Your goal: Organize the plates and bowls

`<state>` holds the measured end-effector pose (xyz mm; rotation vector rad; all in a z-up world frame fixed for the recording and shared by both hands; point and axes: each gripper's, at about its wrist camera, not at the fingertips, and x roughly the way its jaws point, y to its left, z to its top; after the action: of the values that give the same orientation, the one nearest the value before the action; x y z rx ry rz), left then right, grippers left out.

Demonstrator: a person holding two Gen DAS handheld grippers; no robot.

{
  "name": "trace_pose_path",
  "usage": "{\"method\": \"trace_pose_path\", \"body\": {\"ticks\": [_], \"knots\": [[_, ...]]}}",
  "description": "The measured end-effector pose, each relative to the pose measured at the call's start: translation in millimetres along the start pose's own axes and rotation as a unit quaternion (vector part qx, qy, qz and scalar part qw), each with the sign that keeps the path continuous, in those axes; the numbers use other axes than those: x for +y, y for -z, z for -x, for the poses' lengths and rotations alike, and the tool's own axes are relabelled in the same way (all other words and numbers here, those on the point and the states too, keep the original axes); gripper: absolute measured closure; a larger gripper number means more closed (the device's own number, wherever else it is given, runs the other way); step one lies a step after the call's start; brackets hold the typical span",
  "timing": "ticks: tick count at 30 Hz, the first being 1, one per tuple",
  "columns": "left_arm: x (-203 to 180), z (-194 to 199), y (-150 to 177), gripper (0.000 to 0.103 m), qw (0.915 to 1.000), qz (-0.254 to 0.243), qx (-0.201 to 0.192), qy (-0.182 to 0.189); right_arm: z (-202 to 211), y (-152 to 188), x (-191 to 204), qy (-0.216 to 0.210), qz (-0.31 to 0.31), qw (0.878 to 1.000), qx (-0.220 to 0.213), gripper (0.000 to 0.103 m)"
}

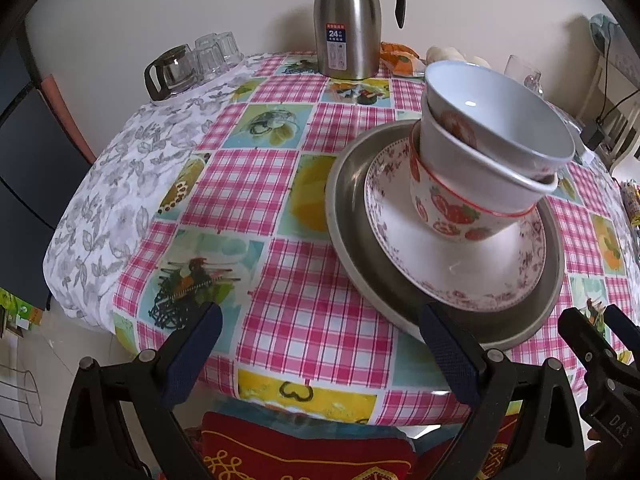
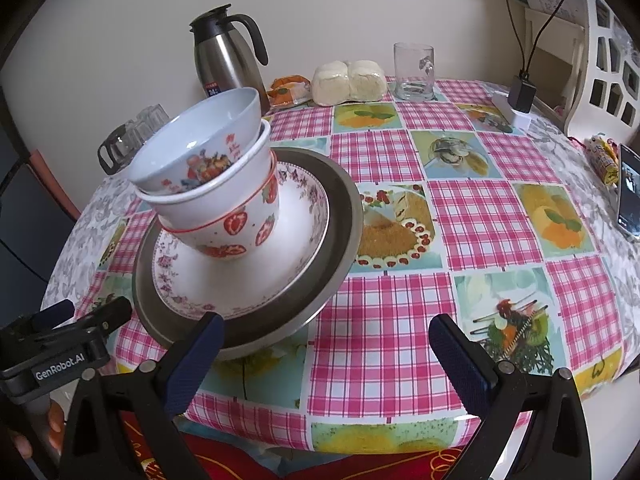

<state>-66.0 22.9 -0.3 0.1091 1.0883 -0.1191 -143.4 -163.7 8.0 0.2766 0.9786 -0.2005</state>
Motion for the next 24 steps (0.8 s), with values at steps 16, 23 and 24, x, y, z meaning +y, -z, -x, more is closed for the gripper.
{"method": "trace_pose_path", "body": {"ticks": [16, 23, 24], "knots": [[1.3, -2.6, 16.7, 0.004, 0.9998, -0.009, 0.019, 0.001, 6.7, 16.5, -6.4, 0.006, -0.005, 1.000, 0.007, 0.000], [1.4, -2.2, 18.4, 0.004, 0.9997, -0.009, 0.022, -0.001, 9.3, 19.6, -8.0, 0.007, -0.008, 1.000, 0.008, 0.000], [1.6, -2.3, 18.5, 0.004, 0.9997, -0.009, 0.023, -0.001, 9.5, 20.0, -7.8, 0.008, -0.008, 1.000, 0.008, 0.000]]}}
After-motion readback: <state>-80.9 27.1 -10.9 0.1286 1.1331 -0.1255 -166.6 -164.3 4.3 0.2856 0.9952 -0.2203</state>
